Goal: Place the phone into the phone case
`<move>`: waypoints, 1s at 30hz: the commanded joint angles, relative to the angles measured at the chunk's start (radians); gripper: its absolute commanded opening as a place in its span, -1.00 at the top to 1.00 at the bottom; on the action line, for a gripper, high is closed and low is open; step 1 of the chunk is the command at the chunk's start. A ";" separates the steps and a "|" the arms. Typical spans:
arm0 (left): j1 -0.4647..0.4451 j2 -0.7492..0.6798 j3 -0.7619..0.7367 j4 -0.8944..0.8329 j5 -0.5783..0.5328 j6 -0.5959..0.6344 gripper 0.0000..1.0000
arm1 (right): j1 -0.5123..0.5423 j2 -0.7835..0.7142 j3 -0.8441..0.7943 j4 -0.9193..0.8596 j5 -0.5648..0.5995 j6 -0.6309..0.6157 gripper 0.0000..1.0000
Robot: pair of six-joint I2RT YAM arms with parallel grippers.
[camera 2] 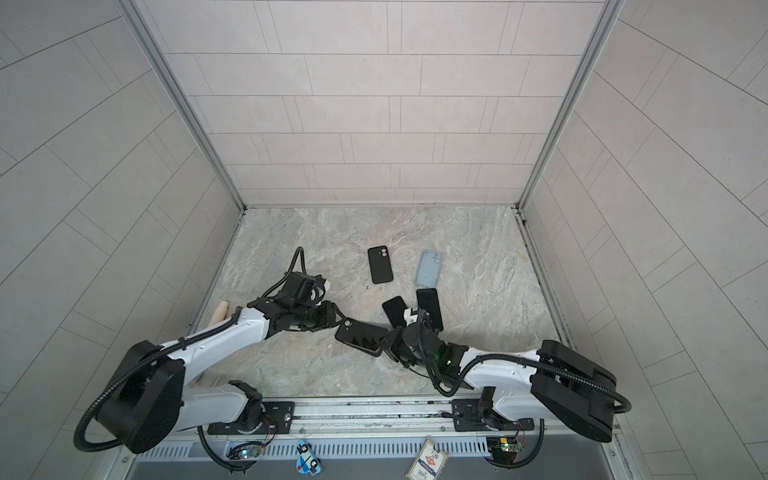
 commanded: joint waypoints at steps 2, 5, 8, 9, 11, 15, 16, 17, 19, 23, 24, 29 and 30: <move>0.007 0.010 -0.028 0.035 0.001 -0.017 0.09 | 0.005 0.027 0.010 -0.054 -0.009 0.059 0.93; 0.007 0.024 -0.038 0.048 -0.002 -0.021 0.02 | 0.004 0.039 0.016 -0.055 -0.011 0.054 0.91; 0.007 0.041 -0.044 0.064 -0.003 -0.025 -0.11 | 0.004 0.048 0.022 -0.058 -0.013 0.049 0.86; 0.007 0.047 -0.043 0.065 -0.002 -0.024 -0.16 | 0.005 0.049 0.024 -0.060 -0.013 0.046 0.86; 0.008 0.057 -0.044 0.078 0.006 -0.024 -0.21 | 0.004 0.048 0.032 -0.078 -0.014 0.034 0.86; 0.011 0.065 -0.044 0.087 0.009 -0.025 -0.21 | 0.003 0.046 0.038 -0.096 -0.014 0.023 0.74; 0.013 0.066 -0.045 0.088 0.010 -0.024 -0.22 | 0.002 0.046 0.038 -0.097 -0.015 0.023 0.70; 0.014 0.066 -0.044 0.088 0.011 -0.025 -0.21 | 0.001 0.047 0.038 -0.097 -0.014 0.022 0.70; 0.014 0.067 -0.043 0.089 0.012 -0.026 -0.22 | 0.000 0.051 0.036 -0.096 -0.017 0.022 0.67; 0.017 0.064 -0.039 0.083 0.015 -0.024 -0.21 | -0.002 0.058 0.035 -0.090 -0.019 0.021 0.56; 0.018 0.063 -0.039 0.083 0.015 -0.025 -0.21 | -0.004 0.060 0.038 -0.084 -0.018 0.020 0.56; 0.021 0.064 -0.036 0.075 0.020 -0.020 -0.21 | -0.006 0.072 0.045 -0.079 -0.022 0.016 0.52; 0.021 0.064 -0.036 0.075 0.020 -0.020 -0.21 | -0.007 0.075 0.045 -0.076 -0.025 0.016 0.50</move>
